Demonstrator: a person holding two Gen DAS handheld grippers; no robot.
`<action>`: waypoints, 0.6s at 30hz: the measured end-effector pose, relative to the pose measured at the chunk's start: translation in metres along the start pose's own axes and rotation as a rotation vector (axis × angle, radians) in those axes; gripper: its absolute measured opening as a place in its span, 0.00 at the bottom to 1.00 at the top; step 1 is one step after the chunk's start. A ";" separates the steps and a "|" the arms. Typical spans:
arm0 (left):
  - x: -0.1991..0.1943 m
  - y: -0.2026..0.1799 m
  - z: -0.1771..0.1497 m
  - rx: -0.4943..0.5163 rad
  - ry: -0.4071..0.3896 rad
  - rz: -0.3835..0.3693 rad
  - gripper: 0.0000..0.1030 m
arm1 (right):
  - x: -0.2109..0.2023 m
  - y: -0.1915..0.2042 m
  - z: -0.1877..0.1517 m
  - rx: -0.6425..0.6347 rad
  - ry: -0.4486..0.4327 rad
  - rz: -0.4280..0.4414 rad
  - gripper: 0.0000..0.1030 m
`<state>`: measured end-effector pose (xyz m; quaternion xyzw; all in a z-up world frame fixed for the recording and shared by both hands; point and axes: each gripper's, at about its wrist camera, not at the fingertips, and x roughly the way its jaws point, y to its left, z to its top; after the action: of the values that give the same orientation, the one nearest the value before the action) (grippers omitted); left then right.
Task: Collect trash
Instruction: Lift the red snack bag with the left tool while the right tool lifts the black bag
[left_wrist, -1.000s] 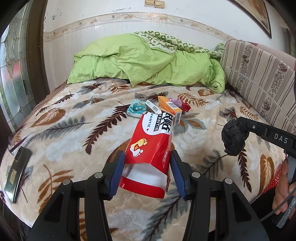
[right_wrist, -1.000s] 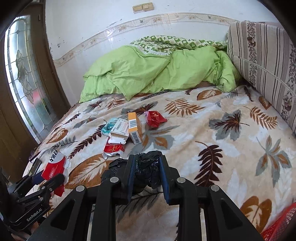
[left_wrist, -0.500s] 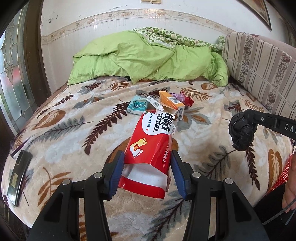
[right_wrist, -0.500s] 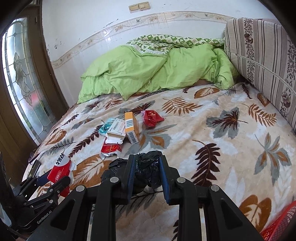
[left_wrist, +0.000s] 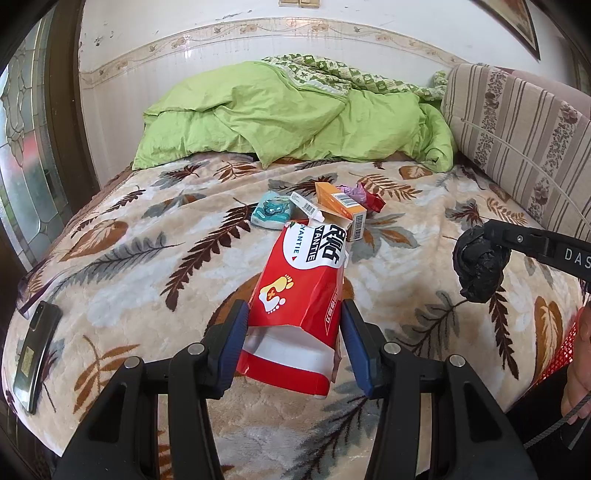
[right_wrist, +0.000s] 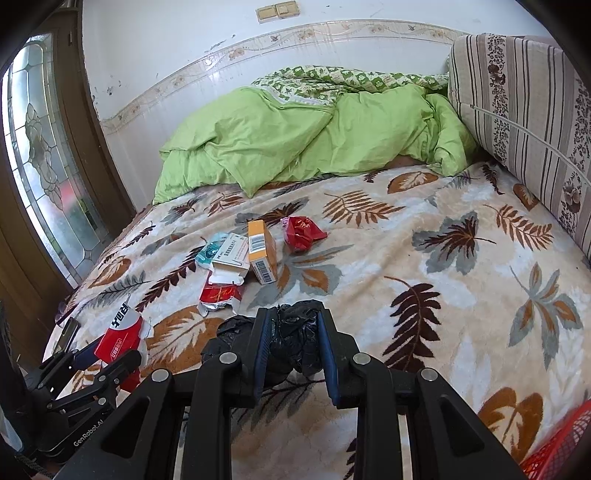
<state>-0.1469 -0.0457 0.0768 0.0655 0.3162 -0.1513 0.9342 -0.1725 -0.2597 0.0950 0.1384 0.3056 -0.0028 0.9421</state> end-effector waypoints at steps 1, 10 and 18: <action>0.000 0.000 0.000 -0.001 0.001 0.000 0.48 | 0.000 0.000 0.000 0.000 0.001 0.002 0.26; 0.000 0.000 0.000 0.000 0.003 -0.002 0.48 | 0.001 0.000 0.000 0.000 0.002 0.001 0.26; 0.000 0.000 -0.001 0.001 0.005 -0.001 0.48 | 0.000 0.000 0.001 0.000 0.001 0.001 0.26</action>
<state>-0.1473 -0.0453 0.0764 0.0663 0.3183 -0.1520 0.9334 -0.1718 -0.2596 0.0953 0.1382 0.3062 -0.0024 0.9419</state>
